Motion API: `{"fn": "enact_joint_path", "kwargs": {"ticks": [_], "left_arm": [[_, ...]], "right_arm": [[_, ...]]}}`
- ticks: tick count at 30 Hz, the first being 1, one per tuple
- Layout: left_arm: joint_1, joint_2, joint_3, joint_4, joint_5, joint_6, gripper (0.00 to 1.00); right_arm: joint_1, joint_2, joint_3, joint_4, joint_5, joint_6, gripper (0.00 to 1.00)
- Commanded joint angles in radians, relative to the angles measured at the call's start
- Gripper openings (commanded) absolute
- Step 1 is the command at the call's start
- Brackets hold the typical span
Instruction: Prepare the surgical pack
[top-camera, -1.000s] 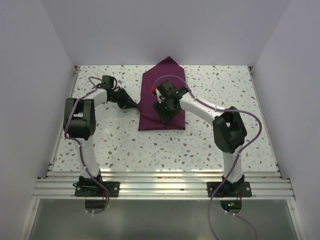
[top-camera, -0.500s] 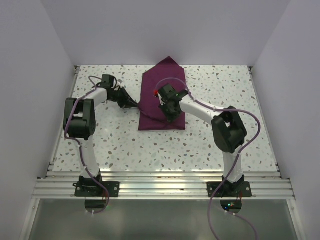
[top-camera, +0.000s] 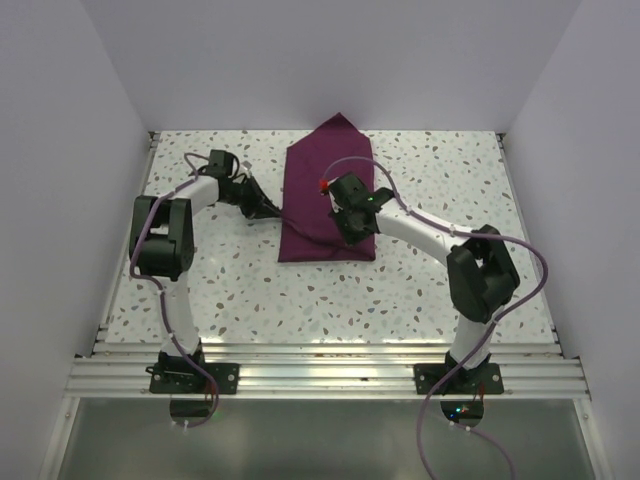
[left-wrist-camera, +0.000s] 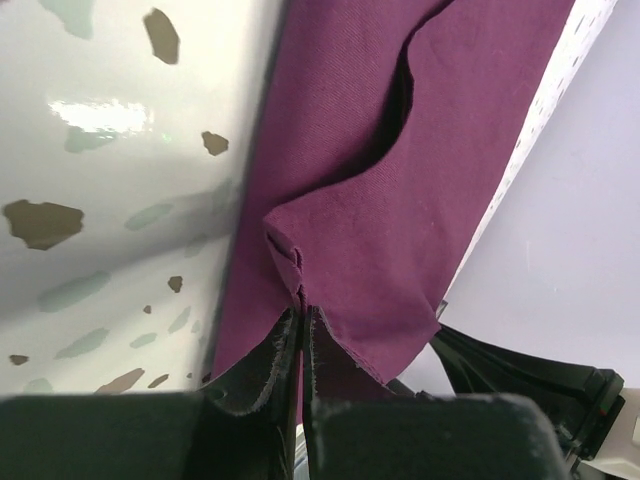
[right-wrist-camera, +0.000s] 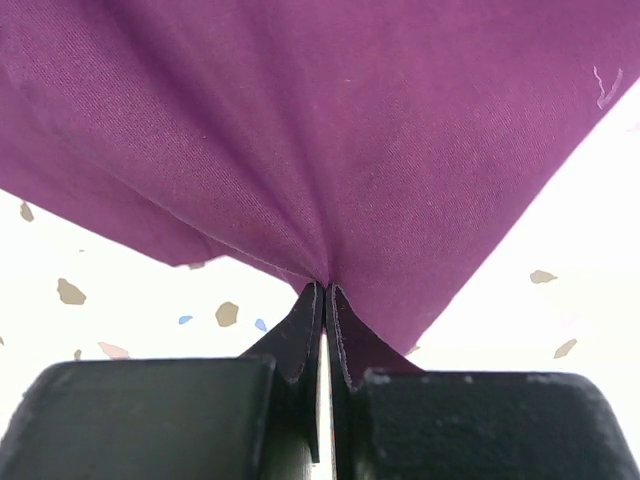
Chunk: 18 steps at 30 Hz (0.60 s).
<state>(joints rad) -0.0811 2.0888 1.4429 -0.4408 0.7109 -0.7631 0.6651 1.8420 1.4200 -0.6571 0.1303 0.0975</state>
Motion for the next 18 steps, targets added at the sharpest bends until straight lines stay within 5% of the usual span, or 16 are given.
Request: {"fn": "enact_joint_path", "kwargs": {"ticks": [1, 6, 9, 13, 18], "left_arm": [[-0.011, -0.032, 0.025, -0.004, 0.027, 0.027, 0.05], [-0.017, -0.035, 0.014, -0.004, 0.018, 0.028, 0.05], [-0.016, -0.029, 0.008, -0.013, -0.008, 0.036, 0.06], [-0.013, -0.026, 0.024, -0.053, -0.042, 0.053, 0.09], [-0.013, -0.101, 0.022, -0.107, -0.138, 0.077, 0.28]], "right_arm": [[-0.015, -0.067, -0.053, -0.024, 0.058, 0.027, 0.0], [-0.018, -0.089, -0.11, -0.009, 0.003, 0.053, 0.01], [-0.016, -0.078, -0.121, -0.004, -0.055, 0.064, 0.23], [-0.024, -0.086, -0.098, -0.006, -0.112, 0.07, 0.4], [-0.096, -0.102, -0.055, -0.001, -0.236, 0.125, 0.44]]}}
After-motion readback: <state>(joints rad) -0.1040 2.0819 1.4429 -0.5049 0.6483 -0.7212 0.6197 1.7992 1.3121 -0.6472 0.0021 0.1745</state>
